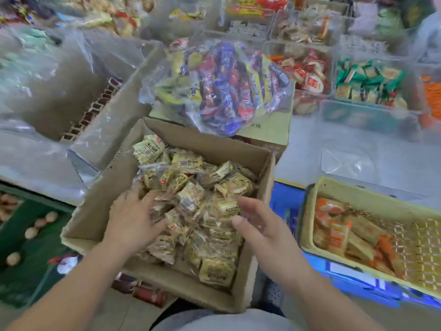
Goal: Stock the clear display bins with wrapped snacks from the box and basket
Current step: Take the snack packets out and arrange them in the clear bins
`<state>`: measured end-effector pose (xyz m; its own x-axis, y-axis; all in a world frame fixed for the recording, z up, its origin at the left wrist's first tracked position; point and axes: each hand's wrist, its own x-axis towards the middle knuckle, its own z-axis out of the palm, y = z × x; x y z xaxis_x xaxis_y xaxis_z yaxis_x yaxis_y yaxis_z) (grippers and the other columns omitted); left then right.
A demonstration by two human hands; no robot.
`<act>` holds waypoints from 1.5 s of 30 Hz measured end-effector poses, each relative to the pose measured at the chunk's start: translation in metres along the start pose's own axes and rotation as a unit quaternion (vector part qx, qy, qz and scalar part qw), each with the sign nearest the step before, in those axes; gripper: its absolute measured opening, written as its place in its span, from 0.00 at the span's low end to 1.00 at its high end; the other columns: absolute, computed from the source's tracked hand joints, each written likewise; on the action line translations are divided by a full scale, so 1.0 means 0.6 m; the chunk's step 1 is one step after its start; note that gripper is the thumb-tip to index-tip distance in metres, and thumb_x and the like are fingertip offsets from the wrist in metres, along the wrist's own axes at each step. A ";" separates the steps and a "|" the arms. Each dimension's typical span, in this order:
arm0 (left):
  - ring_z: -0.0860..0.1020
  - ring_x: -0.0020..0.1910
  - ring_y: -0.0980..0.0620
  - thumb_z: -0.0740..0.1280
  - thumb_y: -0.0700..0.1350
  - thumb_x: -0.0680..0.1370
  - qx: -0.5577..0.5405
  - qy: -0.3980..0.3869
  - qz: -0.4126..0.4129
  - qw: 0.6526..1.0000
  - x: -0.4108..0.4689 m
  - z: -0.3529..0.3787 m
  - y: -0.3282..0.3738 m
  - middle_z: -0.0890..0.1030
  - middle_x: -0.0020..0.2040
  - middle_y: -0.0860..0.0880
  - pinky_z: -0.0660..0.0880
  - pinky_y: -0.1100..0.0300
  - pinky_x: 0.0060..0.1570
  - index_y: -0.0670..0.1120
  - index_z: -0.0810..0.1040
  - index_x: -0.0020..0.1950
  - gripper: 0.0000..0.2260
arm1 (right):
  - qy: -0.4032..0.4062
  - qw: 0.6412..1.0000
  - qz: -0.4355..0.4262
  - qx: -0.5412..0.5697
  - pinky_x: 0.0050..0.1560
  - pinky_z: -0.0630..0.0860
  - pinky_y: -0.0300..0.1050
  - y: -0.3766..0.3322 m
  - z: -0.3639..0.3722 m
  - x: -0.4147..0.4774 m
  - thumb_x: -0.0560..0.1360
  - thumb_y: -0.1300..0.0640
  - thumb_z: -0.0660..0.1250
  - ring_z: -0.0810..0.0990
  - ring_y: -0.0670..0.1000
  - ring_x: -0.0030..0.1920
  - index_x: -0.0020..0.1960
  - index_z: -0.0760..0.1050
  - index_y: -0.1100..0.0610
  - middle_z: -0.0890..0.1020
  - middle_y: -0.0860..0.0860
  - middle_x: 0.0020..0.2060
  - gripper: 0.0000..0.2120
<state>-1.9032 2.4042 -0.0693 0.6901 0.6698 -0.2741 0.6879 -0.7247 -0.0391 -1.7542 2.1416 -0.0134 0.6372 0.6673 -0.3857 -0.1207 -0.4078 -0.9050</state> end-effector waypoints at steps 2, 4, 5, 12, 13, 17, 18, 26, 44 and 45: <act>0.67 0.73 0.33 0.70 0.69 0.72 0.002 -0.016 0.015 1.000 0.022 0.017 -0.047 0.67 0.77 0.38 0.66 0.39 0.71 0.55 0.71 0.76 0.36 | 0.016 0.989 0.104 0.102 0.58 0.70 0.30 -0.004 0.064 0.019 0.61 0.24 0.65 0.72 0.28 0.61 0.73 0.68 0.35 0.72 0.24 0.63 0.42; 0.62 0.77 0.32 0.69 0.70 0.72 -0.016 -0.042 0.019 0.999 0.040 0.032 -0.080 0.58 0.82 0.38 0.63 0.39 0.73 0.57 0.68 0.76 0.36 | 0.055 0.962 0.214 0.163 0.71 0.67 0.51 0.000 0.114 0.045 0.64 0.25 0.66 0.69 0.43 0.71 0.76 0.64 0.39 0.70 0.36 0.70 0.44; 0.61 0.77 0.32 0.69 0.71 0.71 -0.036 -0.057 0.015 0.998 0.047 0.038 -0.089 0.55 0.83 0.39 0.63 0.39 0.74 0.58 0.65 0.76 0.37 | 0.084 0.949 0.252 0.171 0.74 0.65 0.58 0.007 0.131 0.060 0.68 0.26 0.65 0.68 0.49 0.73 0.78 0.62 0.42 0.69 0.41 0.73 0.42; 0.64 0.78 0.34 0.70 0.72 0.71 -0.168 -0.164 0.009 0.972 0.102 0.054 -0.111 0.54 0.84 0.39 0.67 0.41 0.74 0.51 0.51 0.84 0.51 | 0.273 0.905 0.287 0.157 0.74 0.62 0.63 0.036 0.180 0.131 0.79 0.35 0.60 0.61 0.59 0.77 0.82 0.51 0.55 0.61 0.53 0.78 0.41; 0.65 0.77 0.35 0.71 0.71 0.71 -0.198 -0.182 0.003 0.963 0.111 0.055 -0.112 0.58 0.83 0.40 0.68 0.43 0.73 0.49 0.51 0.84 0.52 | 0.287 0.903 0.283 0.147 0.75 0.62 0.63 0.042 0.185 0.138 0.79 0.35 0.60 0.61 0.60 0.77 0.82 0.50 0.55 0.61 0.53 0.78 0.41; 0.67 0.77 0.39 0.74 0.67 0.72 -0.361 -0.236 -0.057 0.901 0.133 0.052 -0.110 0.63 0.82 0.44 0.69 0.46 0.71 0.48 0.46 0.85 0.54 | 0.321 0.889 0.305 0.119 0.69 0.70 0.61 0.053 0.192 0.149 0.77 0.34 0.62 0.72 0.61 0.68 0.80 0.56 0.58 0.72 0.57 0.70 0.41; 0.65 0.78 0.39 0.74 0.67 0.72 -0.393 -0.241 -0.077 0.884 0.137 0.052 -0.110 0.61 0.83 0.44 0.68 0.45 0.72 0.48 0.46 0.85 0.54 | 0.318 0.885 0.316 0.121 0.64 0.73 0.60 0.054 0.189 0.149 0.76 0.33 0.62 0.75 0.60 0.63 0.78 0.59 0.58 0.75 0.57 0.65 0.40; 0.64 0.79 0.38 0.70 0.72 0.71 -0.475 -0.305 -0.137 0.814 0.164 0.062 -0.093 0.62 0.82 0.43 0.62 0.39 0.76 0.47 0.56 0.84 0.51 | 0.249 0.899 0.349 0.092 0.60 0.73 0.55 0.078 0.194 0.151 0.71 0.36 0.73 0.76 0.59 0.63 0.77 0.62 0.56 0.76 0.54 0.65 0.44; 0.69 0.76 0.39 0.70 0.84 0.52 -0.555 -0.339 -0.167 0.741 0.191 0.058 -0.087 0.73 0.77 0.43 0.59 0.35 0.77 0.58 0.71 0.77 0.58 | 0.062 0.936 0.298 0.174 0.73 0.63 0.60 0.034 0.234 0.172 0.56 0.26 0.77 0.64 0.57 0.77 0.81 0.39 0.39 0.60 0.48 0.80 0.67; 0.71 0.75 0.40 0.70 0.84 0.53 -0.571 -0.334 -0.160 0.733 0.191 0.057 -0.089 0.74 0.75 0.44 0.60 0.35 0.76 0.59 0.73 0.75 0.55 | 0.034 0.947 0.273 0.163 0.73 0.62 0.59 0.026 0.245 0.168 0.56 0.27 0.78 0.64 0.56 0.76 0.80 0.37 0.37 0.61 0.47 0.80 0.67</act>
<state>-1.8688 2.5140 -0.1315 0.4505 0.2714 -0.8505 0.7930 0.3160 0.5209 -1.8038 2.2942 -0.0925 0.4573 0.3658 -0.8106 -0.6687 -0.4593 -0.5846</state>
